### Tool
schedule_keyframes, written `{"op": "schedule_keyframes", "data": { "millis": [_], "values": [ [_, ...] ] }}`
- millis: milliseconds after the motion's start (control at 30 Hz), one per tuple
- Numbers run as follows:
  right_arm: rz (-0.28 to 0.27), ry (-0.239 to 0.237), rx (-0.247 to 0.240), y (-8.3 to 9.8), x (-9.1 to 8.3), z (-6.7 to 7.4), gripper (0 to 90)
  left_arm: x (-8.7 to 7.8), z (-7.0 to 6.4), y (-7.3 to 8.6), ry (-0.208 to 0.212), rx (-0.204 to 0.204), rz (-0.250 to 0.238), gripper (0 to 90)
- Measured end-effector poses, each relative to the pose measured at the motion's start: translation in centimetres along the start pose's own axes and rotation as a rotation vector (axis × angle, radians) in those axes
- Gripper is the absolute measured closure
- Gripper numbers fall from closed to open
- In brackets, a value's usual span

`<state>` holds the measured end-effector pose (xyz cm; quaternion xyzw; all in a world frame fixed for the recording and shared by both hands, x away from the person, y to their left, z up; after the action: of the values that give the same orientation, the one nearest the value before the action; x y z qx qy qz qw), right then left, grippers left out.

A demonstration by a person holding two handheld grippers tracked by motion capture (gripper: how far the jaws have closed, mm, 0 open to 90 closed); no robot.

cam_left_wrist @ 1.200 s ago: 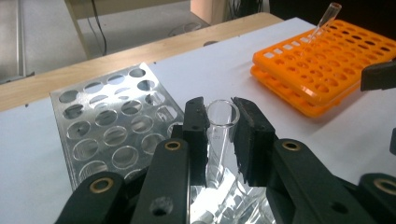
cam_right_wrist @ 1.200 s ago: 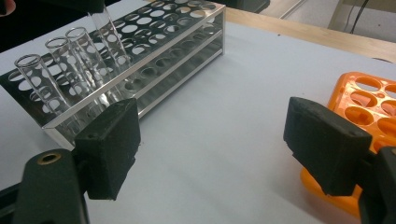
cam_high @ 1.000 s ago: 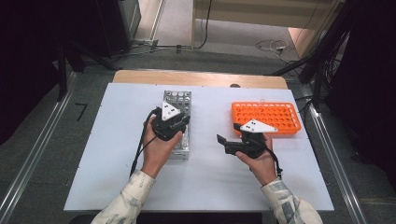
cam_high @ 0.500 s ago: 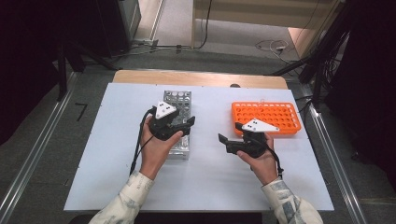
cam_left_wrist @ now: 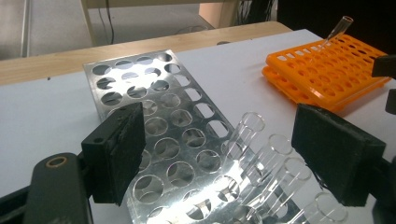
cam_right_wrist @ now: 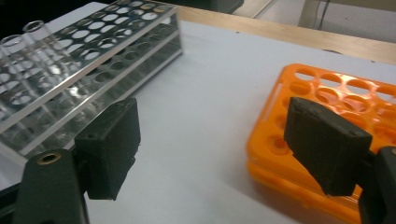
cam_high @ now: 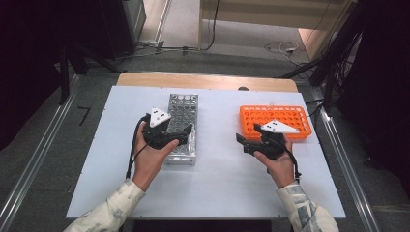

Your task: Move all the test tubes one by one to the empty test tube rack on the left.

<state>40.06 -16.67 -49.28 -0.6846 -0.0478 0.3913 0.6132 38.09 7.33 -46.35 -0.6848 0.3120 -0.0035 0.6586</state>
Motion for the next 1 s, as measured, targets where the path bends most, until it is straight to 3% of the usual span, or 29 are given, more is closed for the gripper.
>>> {"op": "schedule_keyframes", "data": {
  "millis": [167, 400, 767, 1000],
  "values": [
    [-0.01, 0.047, 0.031, -0.1, -0.1, -2.1, 17.3, -0.2, 0.3, 0.4, -0.008, -0.025, -0.027, 16.2],
    [-0.019, 0.121, 0.052, -0.2, 0.3, -4.0, 18.2, -0.3, 0.5, 0.8, -0.007, -0.052, -0.031, 14.7],
    [-0.025, 0.245, 0.126, -0.4, 1.6, -8.5, 20.7, -0.8, 0.7, 0.6, 0.003, -0.06, -0.039, 13.5],
    [-0.024, 0.291, 0.123, -0.8, 3.2, -10.4, 25.3, -0.7, 0.4, 0.6, 0.011, -0.06, -0.04, 11.2]
  ]
}}
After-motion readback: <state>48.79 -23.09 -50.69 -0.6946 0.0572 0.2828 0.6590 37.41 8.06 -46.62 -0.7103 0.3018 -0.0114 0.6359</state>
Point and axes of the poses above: each handheld gripper's, and its own axes: x roughly forward along the jaws, y roughly out of its underside, z roughly to its left, the point moved 10 cm from there along x, roughly forward along the jaws, and after that the axes turned 1 degree about -z, right-handed, at the moved point
